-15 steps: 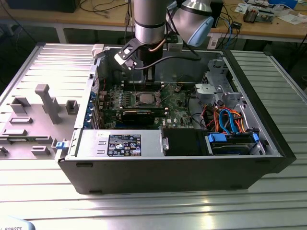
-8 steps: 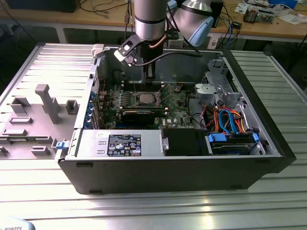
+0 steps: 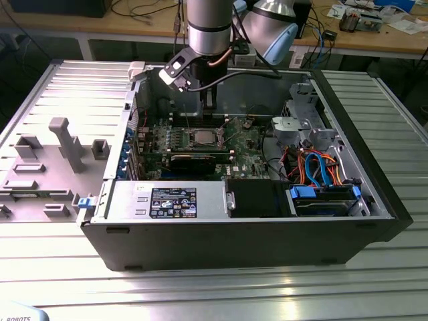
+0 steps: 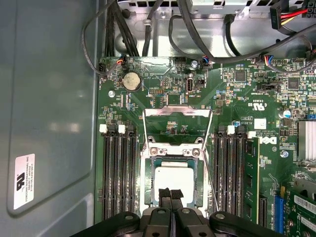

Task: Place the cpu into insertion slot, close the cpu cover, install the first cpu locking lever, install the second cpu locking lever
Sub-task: 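Close the cpu cover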

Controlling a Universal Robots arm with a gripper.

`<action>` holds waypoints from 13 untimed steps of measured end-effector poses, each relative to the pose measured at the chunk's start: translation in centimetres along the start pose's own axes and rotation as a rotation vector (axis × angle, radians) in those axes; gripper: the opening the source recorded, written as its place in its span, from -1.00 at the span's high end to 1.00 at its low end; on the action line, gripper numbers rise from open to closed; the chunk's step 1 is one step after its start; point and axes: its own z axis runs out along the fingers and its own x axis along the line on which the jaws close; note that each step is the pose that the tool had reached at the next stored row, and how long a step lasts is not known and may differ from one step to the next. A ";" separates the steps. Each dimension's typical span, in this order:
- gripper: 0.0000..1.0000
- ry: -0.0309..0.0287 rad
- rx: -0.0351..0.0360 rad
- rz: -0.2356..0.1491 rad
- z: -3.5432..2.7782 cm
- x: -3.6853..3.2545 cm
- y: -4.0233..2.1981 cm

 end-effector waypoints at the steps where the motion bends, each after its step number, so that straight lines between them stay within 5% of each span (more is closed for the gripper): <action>1: 0.79 -0.0002 0.0001 0.000 -0.02 0.00 0.00; 13: 0.79 -0.0003 0.0001 0.000 -0.31 0.02 0.01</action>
